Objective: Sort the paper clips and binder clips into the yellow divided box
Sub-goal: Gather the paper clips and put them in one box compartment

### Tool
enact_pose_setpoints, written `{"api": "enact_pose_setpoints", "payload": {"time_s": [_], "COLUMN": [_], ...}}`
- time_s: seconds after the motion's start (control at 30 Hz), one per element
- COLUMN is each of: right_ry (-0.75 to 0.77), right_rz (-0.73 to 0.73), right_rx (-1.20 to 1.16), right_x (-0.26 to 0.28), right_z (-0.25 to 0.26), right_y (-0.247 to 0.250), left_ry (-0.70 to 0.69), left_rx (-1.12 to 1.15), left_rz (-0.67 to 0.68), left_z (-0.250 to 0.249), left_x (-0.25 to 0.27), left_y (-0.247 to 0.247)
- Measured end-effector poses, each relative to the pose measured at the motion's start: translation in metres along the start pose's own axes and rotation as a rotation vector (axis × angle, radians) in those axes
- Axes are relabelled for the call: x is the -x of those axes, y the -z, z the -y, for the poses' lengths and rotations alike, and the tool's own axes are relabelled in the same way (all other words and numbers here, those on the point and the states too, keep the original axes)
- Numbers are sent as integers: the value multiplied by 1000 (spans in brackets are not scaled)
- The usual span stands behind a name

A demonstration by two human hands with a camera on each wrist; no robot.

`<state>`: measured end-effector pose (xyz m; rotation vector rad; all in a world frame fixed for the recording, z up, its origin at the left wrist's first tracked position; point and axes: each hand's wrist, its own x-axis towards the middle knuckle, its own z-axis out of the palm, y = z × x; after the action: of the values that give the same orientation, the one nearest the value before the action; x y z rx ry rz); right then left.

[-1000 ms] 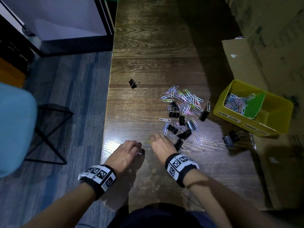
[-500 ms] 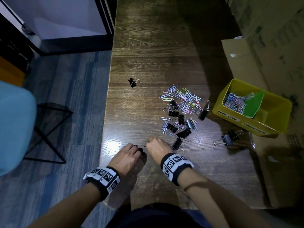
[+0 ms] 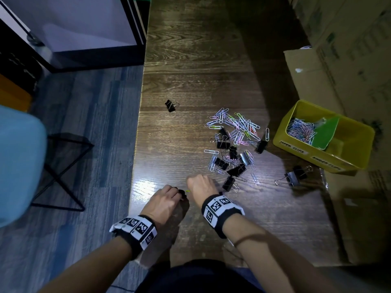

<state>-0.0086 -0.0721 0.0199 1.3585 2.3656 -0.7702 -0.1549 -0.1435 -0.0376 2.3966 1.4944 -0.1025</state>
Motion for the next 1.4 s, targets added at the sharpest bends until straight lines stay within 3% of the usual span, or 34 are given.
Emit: {"api": "enact_pose_setpoints", "payload": {"time_s": [0.17,0.37,0.5,0.63,0.8,0.9,1.03,1.23,1.4], "right_ry": [-2,-233,-271,-292,-282,-290,-295,-266,-308], "right_rz": [70,7,-88,-162,-89,-79,-93,-49,14], "right_rx": [-74,-441,-723,-870,-1147,-1331,-1470,-1605,-1832], "right_x": [0,0,5,5,1,1,-1,-5,-6], "right_z": [0,-10,-19,-24,-25,-28,-32,-31,-22], "right_y": [-6,-20,-30,-43,-46,-43,-44,-46,-39], "left_ry": [57,-33,14,228,536,647,725,734,730], "left_rx": [11,-31,200,468,1076,1411,1648,1902,2140], "left_rz": [-10,22,101,252,32,-72,-200,-330,-256], "left_z": [-4,7,2,14,38,37,31,25,23], "left_x": [-1,-14,-24,-33,-29,-20,-8,2,4], "left_y": [2,5,25,39,33,35,35,25,22]}}
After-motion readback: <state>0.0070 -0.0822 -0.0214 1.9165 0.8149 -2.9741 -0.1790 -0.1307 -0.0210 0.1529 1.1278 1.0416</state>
